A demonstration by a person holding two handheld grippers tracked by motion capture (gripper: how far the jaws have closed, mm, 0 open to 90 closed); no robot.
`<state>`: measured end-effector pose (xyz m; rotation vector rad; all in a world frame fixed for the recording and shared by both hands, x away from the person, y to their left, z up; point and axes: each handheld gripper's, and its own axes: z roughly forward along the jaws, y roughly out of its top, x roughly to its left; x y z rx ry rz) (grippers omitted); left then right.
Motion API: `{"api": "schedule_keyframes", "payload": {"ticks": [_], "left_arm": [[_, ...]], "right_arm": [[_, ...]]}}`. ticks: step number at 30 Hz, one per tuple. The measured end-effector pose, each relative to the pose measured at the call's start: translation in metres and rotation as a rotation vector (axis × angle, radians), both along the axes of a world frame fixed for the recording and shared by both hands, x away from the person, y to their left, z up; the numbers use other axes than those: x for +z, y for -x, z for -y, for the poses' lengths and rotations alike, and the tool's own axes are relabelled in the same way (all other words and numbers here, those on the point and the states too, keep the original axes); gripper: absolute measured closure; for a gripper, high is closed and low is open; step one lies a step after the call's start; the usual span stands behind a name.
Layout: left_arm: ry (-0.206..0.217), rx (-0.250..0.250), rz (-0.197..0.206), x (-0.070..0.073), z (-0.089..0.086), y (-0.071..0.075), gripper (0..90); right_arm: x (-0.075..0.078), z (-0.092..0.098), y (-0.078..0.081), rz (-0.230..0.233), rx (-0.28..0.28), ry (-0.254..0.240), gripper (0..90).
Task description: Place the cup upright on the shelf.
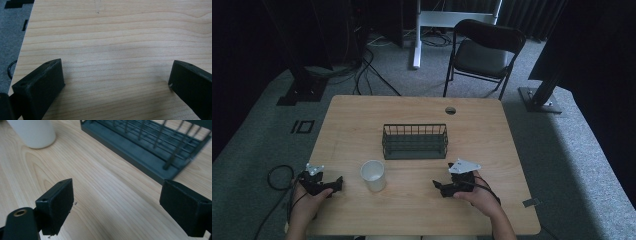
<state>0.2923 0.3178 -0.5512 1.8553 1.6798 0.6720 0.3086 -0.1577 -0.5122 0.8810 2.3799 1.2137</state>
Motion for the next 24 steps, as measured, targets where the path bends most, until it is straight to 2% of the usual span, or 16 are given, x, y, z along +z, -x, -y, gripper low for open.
{"api": "schedule_keyframes", "payload": {"ticks": [8,17,24], "left_arm": [[0.0,0.0,0.0,0.0,0.0,0.0,0.3],[0.0,0.0,0.0,0.0,0.0,0.0,0.3],[0.0,0.0,0.0,0.0,0.0,0.0,0.3]], "right_arm": [[0.004,-0.017,-0.001,0.006,0.064,-0.011,11.8],[0.005,-0.035,-0.001,0.007,0.105,-0.018,11.8],[0.005,-0.056,0.001,0.014,0.163,-0.029,12.0]]}}
